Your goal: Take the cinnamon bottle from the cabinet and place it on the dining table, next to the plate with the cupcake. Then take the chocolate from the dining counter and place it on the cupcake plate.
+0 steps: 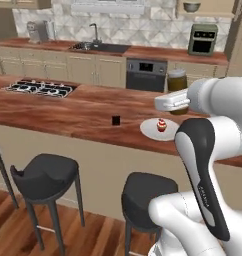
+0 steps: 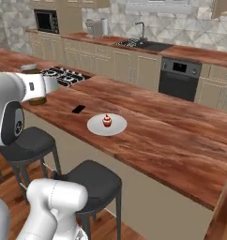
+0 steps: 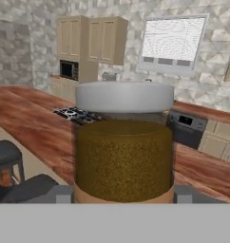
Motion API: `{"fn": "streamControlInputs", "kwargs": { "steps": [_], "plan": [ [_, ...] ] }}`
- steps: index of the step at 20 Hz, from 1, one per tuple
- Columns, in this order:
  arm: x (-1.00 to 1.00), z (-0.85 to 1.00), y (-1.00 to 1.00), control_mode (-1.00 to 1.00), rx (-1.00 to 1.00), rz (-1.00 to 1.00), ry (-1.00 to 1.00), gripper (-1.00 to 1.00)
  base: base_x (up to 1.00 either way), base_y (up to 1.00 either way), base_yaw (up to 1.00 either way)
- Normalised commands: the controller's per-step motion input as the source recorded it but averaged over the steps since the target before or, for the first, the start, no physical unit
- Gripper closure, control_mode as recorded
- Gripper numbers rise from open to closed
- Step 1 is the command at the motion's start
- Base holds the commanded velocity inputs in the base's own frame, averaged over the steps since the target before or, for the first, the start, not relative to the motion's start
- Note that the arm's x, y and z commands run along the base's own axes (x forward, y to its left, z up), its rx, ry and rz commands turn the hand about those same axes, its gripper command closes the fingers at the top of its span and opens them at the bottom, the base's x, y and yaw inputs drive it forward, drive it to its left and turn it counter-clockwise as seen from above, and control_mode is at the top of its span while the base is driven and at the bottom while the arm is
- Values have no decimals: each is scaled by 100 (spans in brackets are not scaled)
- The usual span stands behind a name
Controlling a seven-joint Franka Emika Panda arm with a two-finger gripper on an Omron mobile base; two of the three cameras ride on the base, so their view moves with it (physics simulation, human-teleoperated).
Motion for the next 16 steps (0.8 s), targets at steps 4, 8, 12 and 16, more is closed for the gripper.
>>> {"fn": "streamControlInputs", "kwargs": {
  "steps": [4, 8, 12, 16],
  "plan": [
    [0, 0, 0, 100, 0, 0, 0, 100, 12, 50, -49],
    [0, 0, 0, 100, 0, 0, 0, 100, 29, 59, -50],
    [0, 0, 0, 100, 0, 0, 0, 100, 29, 73, -45],
    [0, 0, 0, 100, 0, 0, 0, 100, 11, 75, -38]
  ]
}}
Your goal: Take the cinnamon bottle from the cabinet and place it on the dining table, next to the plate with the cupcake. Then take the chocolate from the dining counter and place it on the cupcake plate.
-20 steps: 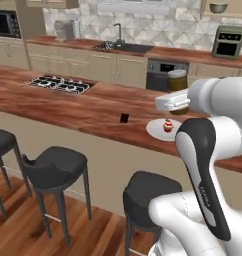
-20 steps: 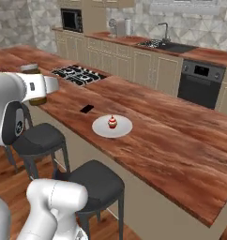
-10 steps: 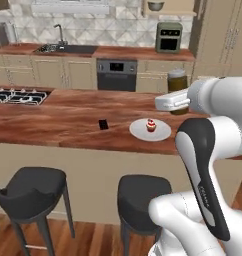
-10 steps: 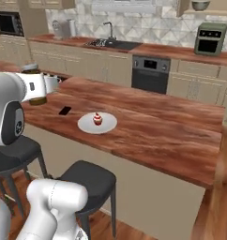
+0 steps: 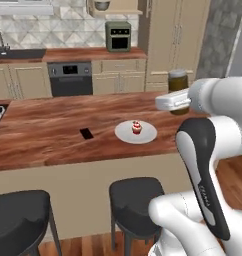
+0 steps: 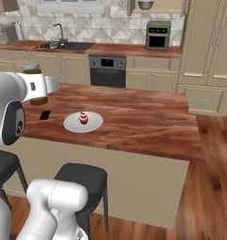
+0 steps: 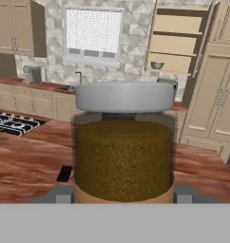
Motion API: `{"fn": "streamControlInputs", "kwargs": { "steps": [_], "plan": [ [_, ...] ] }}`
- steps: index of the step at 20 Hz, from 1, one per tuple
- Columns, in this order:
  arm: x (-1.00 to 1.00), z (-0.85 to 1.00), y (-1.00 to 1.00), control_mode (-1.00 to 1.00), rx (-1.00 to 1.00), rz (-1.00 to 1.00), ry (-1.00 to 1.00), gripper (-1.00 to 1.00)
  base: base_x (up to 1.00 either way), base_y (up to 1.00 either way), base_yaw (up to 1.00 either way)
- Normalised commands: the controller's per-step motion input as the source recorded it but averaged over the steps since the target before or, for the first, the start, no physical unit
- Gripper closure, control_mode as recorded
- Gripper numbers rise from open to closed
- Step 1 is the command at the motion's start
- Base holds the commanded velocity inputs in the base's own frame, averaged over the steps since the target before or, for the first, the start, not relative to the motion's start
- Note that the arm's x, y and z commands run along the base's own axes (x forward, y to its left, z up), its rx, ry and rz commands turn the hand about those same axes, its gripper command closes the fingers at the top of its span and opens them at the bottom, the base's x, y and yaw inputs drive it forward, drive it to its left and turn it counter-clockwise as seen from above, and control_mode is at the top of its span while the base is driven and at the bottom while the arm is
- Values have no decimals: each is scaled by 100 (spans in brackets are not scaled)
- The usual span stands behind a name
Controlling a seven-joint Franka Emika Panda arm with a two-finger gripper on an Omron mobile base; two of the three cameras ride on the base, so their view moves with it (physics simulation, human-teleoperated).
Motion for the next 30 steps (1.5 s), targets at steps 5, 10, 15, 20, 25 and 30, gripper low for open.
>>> {"fn": "streamControlInputs", "kwargs": {
  "steps": [5, 10, 15, 20, 25, 30],
  "plan": [
    [0, 0, 0, 100, 0, 0, 0, 100, 0, 94, -24],
    [0, 0, 0, 100, 0, 0, 0, 100, 33, 35, -21],
    [0, 0, 0, 100, 0, 0, 0, 100, 52, 1, -14],
    [10, -5, -4, -100, 0, 0, 0, 100, 44, 0, 0],
    [47, -31, -78, -100, 1, 13, 0, 100, 0, 0, 0],
    [30, -34, -100, -100, 0, 22, -3, 100, 0, 0, 0]
  ]
}}
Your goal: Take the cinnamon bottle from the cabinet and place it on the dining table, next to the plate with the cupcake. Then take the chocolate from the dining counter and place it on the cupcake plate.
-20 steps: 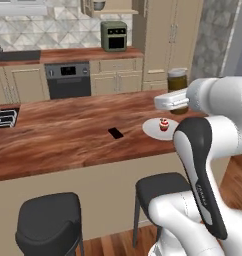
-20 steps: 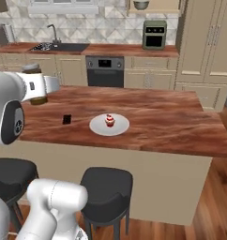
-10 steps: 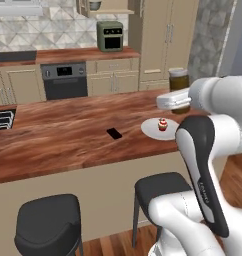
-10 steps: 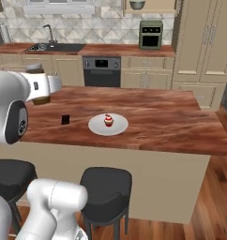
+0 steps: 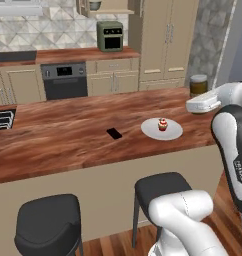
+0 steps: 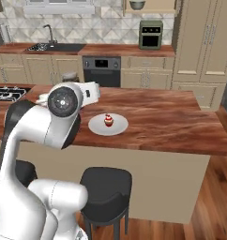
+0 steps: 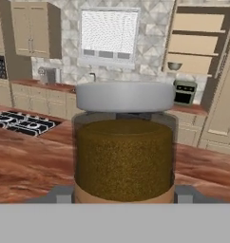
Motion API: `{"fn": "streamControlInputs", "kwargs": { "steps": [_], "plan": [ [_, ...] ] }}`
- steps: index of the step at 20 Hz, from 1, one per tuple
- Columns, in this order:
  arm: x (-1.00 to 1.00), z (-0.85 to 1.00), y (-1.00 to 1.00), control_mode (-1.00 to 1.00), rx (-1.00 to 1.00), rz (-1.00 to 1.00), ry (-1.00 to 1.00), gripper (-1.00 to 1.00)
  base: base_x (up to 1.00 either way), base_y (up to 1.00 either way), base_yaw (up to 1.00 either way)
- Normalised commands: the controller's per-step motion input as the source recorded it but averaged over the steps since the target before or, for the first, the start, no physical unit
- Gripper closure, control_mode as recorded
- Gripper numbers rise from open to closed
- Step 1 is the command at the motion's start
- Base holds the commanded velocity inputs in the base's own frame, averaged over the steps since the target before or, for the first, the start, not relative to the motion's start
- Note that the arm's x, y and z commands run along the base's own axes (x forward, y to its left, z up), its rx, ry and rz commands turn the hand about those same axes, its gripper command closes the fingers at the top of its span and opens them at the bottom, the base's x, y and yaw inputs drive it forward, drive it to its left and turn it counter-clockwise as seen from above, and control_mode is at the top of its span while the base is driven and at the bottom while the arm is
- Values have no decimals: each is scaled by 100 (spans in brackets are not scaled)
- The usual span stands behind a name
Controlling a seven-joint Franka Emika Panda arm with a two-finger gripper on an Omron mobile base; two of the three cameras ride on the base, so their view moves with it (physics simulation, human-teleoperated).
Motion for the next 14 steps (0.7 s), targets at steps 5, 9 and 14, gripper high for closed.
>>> {"fn": "streamControlInputs", "kwargs": {
  "steps": [5, 9, 14],
  "plan": [
    [37, -39, -100, -100, 0, 6, -2, 100, 0, 0, 0],
    [54, -35, -98, -100, 0, 0, 0, 100, 0, 0, 0],
    [50, -35, -91, -100, 2, 0, 0, 100, 0, 0, 0]
  ]
}}
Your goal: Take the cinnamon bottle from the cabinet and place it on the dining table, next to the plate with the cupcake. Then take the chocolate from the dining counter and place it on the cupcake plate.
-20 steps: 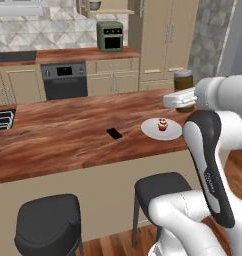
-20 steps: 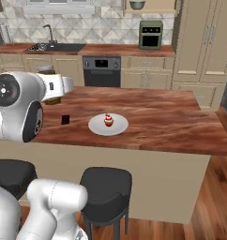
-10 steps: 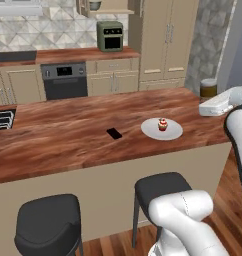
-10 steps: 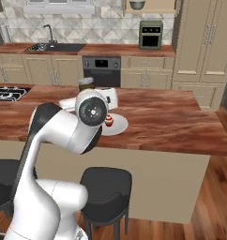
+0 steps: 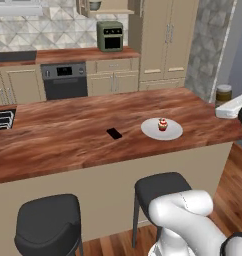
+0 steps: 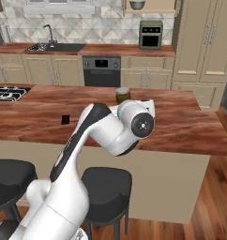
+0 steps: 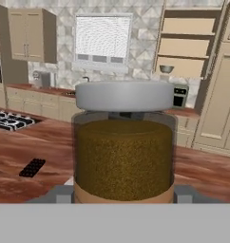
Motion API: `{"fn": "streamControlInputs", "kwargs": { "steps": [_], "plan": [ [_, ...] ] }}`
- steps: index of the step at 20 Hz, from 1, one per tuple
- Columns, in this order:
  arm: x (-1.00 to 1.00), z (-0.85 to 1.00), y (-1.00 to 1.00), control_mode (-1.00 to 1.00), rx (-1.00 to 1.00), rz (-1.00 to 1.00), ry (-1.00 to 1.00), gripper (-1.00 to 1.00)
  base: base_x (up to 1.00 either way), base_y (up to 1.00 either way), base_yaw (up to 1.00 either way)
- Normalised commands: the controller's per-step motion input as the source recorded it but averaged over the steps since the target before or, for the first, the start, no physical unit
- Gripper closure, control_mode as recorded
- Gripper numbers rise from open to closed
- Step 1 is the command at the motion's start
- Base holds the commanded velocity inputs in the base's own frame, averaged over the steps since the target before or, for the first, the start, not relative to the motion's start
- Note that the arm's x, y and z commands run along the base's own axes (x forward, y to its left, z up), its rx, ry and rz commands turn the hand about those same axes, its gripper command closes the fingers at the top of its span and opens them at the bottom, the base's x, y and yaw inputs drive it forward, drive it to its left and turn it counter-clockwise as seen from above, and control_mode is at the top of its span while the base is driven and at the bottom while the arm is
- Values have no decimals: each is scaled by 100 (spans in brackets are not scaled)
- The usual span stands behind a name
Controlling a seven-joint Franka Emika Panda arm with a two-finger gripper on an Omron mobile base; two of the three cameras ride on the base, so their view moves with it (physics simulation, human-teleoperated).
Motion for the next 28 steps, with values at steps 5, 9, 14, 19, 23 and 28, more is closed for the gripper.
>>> {"fn": "streamControlInputs", "kwargs": {
  "steps": [5, 9, 14, 19, 23, 28],
  "plan": [
    [58, -57, -25, -100, 1, 0, 1, 100, 0, 0, 0],
    [48, -59, -1, -100, 0, 0, 3, 100, 0, 0, 0],
    [3, -22, 0, -100, 6, 1, 8, 100, 0, 0, 0],
    [25, -67, 0, -100, 3, 1, 4, 100, 0, 0, 0],
    [50, -49, 23, -100, 3, 0, 4, 100, 0, 0, 0],
    [66, -16, 17, -100, 0, -1, 0, 100, 0, 0, 0]
  ]
}}
